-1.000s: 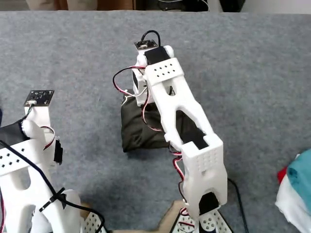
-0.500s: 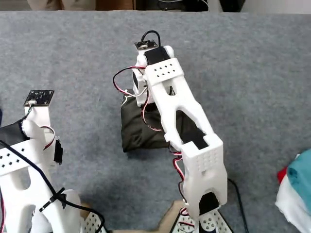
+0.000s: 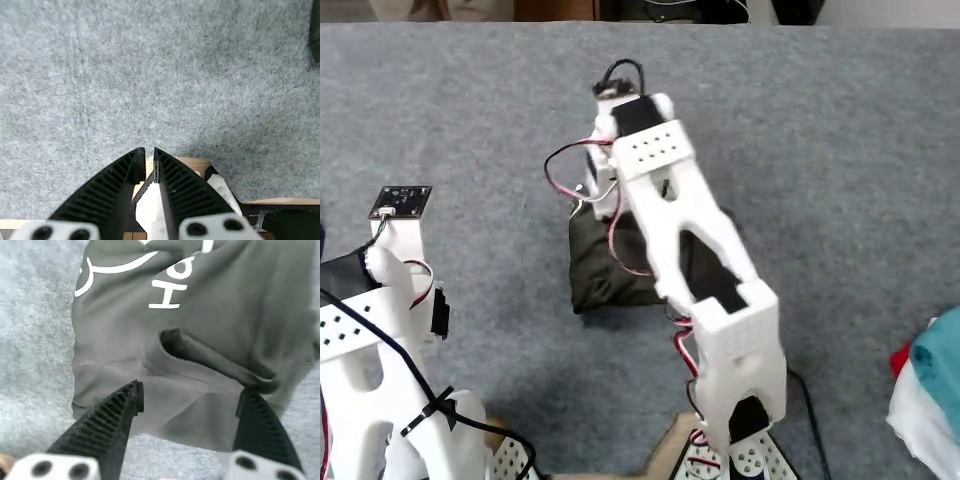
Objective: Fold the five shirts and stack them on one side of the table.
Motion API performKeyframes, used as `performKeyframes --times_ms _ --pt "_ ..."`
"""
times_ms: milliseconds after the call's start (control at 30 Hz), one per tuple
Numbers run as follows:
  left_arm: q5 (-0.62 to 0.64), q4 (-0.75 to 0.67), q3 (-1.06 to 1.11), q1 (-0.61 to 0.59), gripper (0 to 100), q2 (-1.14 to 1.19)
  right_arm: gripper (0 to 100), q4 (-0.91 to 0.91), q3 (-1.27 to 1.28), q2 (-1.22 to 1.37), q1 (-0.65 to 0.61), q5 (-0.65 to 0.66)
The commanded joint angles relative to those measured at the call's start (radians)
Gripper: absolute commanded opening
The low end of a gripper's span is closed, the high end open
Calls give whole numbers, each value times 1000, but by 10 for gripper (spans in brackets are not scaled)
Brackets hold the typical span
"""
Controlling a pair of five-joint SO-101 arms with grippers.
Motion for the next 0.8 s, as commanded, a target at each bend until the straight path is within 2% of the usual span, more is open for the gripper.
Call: performKeyframes --times_ms 0,167,633,767 --pt "3 -8 -3 -2 47 -7 292 -3 -116 39 -19 -31" --pt "3 -5 -3 -3 47 -7 285 18 -239 74 -19 -29" --pt "3 -9 23 -3 47 -7 284 18 -249 166 -13 -25" --pt "3 -9 25 -6 47 -7 211 21 -251 165 -10 -23"
